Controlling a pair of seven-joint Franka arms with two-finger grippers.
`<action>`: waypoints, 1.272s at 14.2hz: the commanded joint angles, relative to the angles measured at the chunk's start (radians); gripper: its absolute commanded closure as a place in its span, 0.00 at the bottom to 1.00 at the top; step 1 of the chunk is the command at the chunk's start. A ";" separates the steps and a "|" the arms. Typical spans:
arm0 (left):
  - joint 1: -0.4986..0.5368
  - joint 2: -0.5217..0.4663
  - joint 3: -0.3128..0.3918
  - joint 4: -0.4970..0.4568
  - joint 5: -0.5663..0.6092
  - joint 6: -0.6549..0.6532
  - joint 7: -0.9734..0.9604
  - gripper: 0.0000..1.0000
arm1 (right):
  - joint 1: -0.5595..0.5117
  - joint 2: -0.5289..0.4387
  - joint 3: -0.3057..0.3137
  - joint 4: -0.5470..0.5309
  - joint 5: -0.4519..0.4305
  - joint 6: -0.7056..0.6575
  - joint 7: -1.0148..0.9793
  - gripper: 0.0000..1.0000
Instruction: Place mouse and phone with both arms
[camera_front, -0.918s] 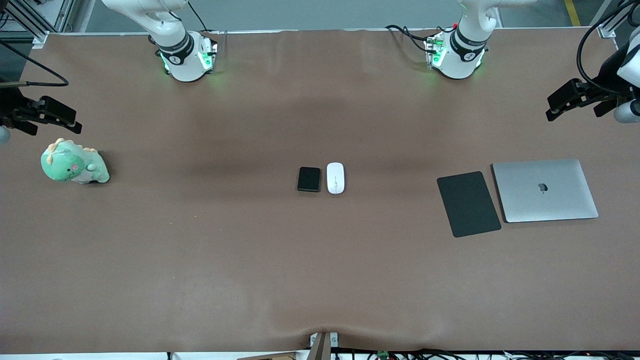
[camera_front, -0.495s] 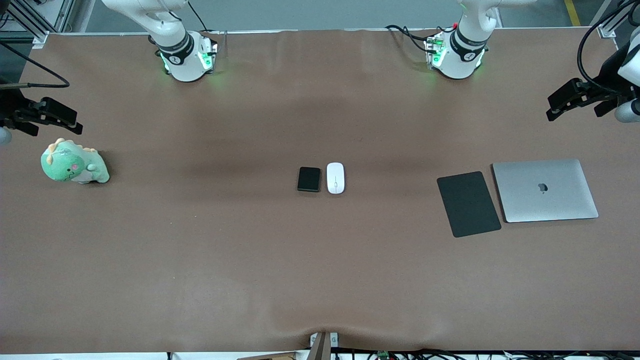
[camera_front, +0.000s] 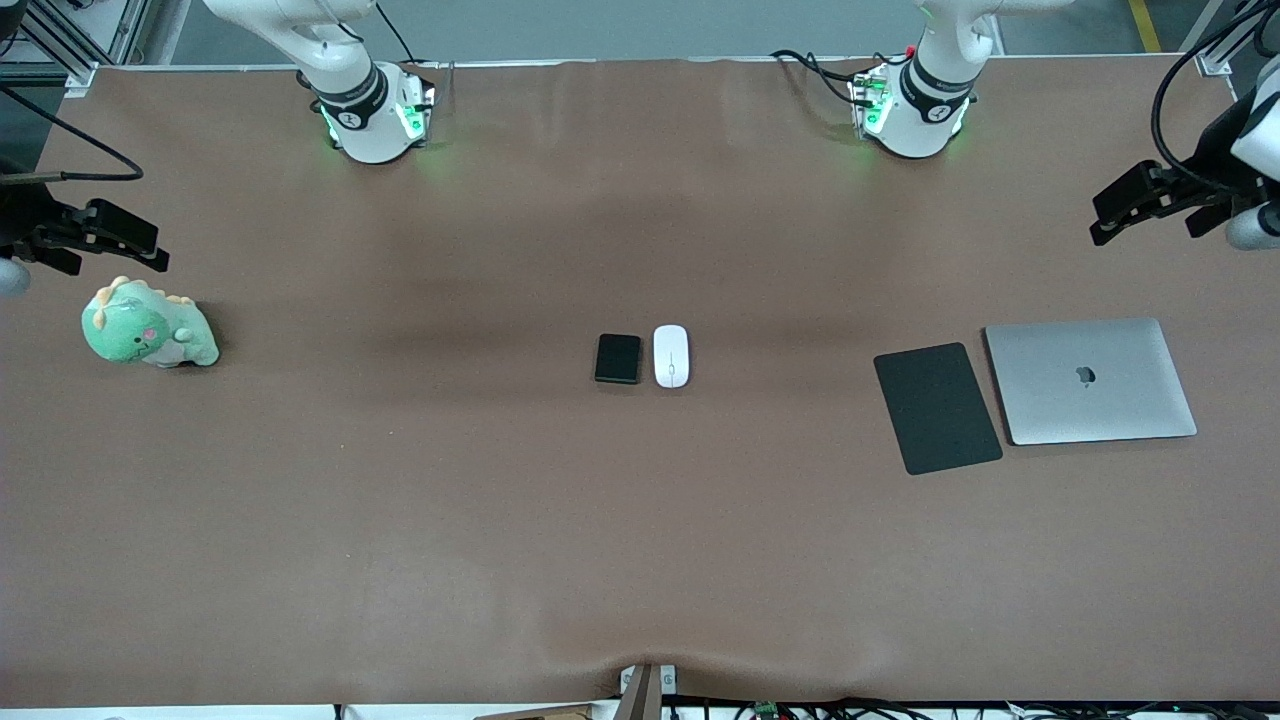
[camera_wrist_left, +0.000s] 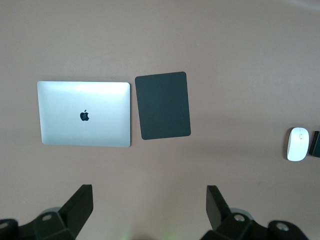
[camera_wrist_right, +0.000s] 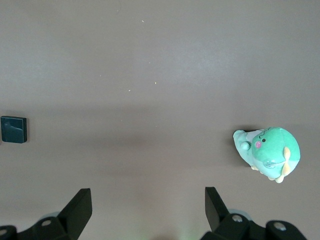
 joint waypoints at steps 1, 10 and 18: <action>-0.013 0.039 -0.013 0.024 -0.012 -0.016 -0.014 0.00 | 0.021 0.002 -0.002 -0.002 -0.007 0.005 0.010 0.00; -0.159 0.319 -0.208 0.013 0.054 0.231 -0.161 0.00 | 0.095 0.022 0.000 -0.008 0.009 0.008 0.139 0.00; -0.365 0.592 -0.210 -0.044 0.075 0.607 -0.444 0.00 | 0.183 0.018 0.003 -0.189 0.060 0.204 0.251 0.00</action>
